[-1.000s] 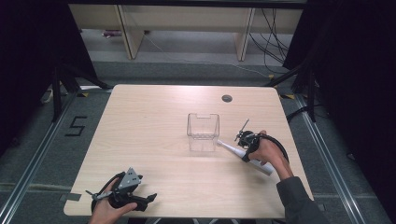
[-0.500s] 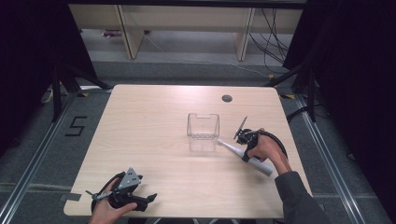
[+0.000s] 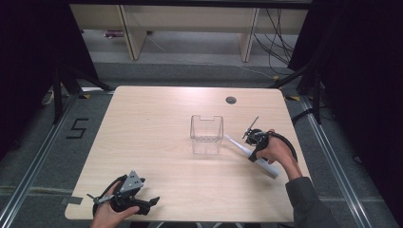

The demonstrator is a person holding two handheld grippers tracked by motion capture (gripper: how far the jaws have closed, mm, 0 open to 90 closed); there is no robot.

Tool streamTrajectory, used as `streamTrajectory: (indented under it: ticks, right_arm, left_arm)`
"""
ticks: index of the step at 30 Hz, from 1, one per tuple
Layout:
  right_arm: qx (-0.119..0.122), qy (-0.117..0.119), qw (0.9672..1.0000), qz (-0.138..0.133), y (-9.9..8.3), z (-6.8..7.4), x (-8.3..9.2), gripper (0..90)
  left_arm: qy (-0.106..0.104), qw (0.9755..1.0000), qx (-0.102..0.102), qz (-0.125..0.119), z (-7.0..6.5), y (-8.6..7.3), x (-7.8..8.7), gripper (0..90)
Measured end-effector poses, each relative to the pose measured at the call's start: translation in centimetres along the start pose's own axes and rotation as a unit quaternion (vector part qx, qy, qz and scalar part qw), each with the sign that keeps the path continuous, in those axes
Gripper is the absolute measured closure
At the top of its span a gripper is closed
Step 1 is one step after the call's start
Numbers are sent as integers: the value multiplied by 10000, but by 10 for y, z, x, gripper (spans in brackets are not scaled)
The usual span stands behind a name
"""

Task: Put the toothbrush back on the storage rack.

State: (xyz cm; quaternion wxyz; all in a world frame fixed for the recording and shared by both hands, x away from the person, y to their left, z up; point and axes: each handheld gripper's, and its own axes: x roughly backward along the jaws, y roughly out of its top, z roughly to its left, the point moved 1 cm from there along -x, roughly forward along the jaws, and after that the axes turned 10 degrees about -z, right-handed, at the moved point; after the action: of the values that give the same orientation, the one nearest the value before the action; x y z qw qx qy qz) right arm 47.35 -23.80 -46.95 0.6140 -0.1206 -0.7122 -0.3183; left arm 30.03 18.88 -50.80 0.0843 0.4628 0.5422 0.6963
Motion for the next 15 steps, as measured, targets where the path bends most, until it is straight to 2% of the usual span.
streamTrajectory:
  ticks: [1,2,3,4,6,10,11,13,14,15]
  right_arm:
    - [-186,-18,9998,-2,0,2,2,667]
    - [-144,-17,9999,-91,-1,1,3,667]
    - [-222,-56,9996,-145,-3,1,6,667]
    - [-322,-49,9993,-177,-4,2,8,667]
    - [-180,-64,9992,-341,-6,-2,12,667]
    - [-343,-120,9972,-650,-10,-3,25,667]
    - [-427,-179,9958,-795,-12,-4,32,667]
    - [-444,-238,9933,-1044,-14,-4,41,667]
    - [-548,-249,9923,-1084,-15,-5,45,667]
    - [-623,-319,9895,-1264,-17,-5,53,667]
  left_arm:
    - [0,10000,-5,3,0,0,0,147]
    - [-50,10000,-27,31,0,0,0,147]
    - [-38,10000,20,-12,-1,0,0,147]
    - [-20,10000,-51,41,0,0,0,147]
    - [-13,10000,2,5,0,0,0,147]
    - [-12,10000,-8,24,0,0,-1,147]
    - [-8,10000,-4,22,0,0,-1,148]
    - [-8,10000,-8,21,0,0,0,147]
    - [-6,10000,-11,18,0,0,0,147]
    - [-11,10000,23,-5,0,0,0,147]
